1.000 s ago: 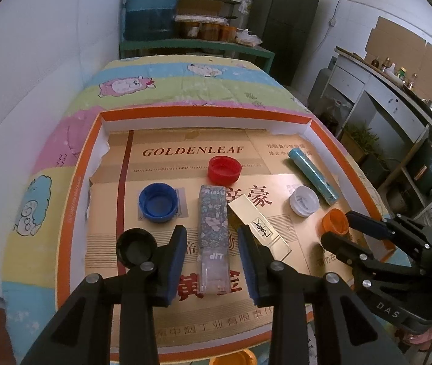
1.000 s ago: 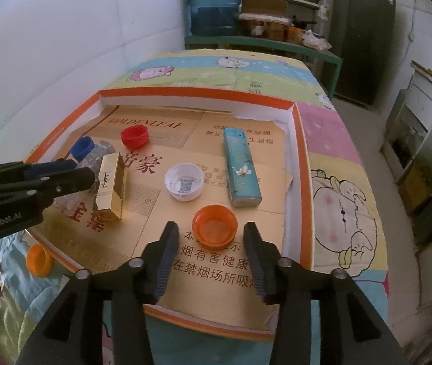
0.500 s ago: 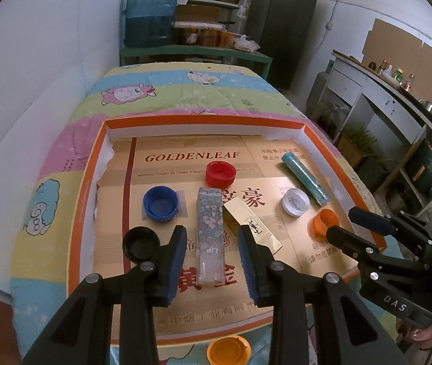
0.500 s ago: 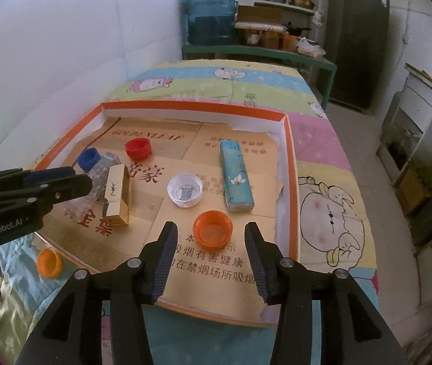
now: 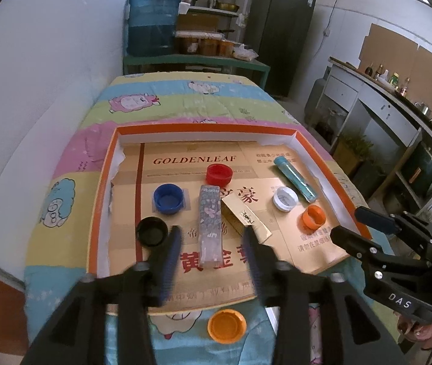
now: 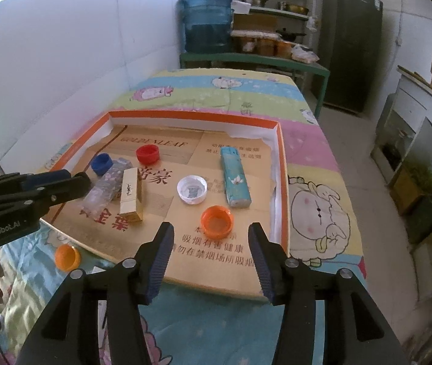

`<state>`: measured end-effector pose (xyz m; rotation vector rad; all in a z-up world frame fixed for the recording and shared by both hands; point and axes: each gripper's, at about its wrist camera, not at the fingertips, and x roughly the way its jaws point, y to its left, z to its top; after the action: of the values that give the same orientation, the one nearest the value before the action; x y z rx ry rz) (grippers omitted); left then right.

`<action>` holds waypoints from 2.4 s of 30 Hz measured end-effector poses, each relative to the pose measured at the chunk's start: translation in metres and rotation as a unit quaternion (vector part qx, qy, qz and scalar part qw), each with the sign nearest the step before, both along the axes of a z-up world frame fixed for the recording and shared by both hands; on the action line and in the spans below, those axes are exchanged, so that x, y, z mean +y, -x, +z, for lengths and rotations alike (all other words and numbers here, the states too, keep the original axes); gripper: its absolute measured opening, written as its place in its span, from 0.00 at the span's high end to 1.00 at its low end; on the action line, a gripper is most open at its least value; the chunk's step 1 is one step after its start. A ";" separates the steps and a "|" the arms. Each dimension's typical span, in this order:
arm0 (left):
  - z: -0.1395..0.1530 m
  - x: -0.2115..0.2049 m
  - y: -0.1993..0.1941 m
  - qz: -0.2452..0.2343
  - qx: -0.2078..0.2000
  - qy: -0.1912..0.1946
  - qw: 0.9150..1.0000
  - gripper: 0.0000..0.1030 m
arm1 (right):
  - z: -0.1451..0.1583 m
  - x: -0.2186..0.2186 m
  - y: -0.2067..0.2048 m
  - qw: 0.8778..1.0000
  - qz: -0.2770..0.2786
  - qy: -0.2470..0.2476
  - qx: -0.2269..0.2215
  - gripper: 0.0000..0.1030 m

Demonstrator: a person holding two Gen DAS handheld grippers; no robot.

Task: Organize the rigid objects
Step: 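Withdraw both tools from the box toward the orange cap and white box on the quilt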

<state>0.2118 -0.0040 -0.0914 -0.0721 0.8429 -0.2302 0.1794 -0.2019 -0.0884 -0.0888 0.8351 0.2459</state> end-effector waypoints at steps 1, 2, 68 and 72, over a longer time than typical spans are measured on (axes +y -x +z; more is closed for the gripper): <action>0.001 0.001 0.002 0.001 -0.002 0.001 1.000 0.40 | 0.001 0.000 0.002 1.000 -0.002 -0.001 0.000 0.39; 0.003 0.003 0.005 0.002 -0.005 0.003 1.000 0.40 | 0.002 0.000 0.004 1.000 -0.003 -0.001 -0.001 0.38; 0.002 0.050 0.126 0.037 -0.017 0.015 0.999 0.40 | 0.013 0.071 0.119 1.000 0.023 0.019 -0.003 0.38; -0.004 0.053 0.124 0.038 -0.010 0.016 0.999 0.40 | 0.005 0.075 0.115 1.000 0.023 0.019 0.007 0.38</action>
<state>0.0881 0.0492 -0.0953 -0.1322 0.8143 -0.1724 0.0647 -0.1266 -0.0838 -0.1426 0.8520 0.2746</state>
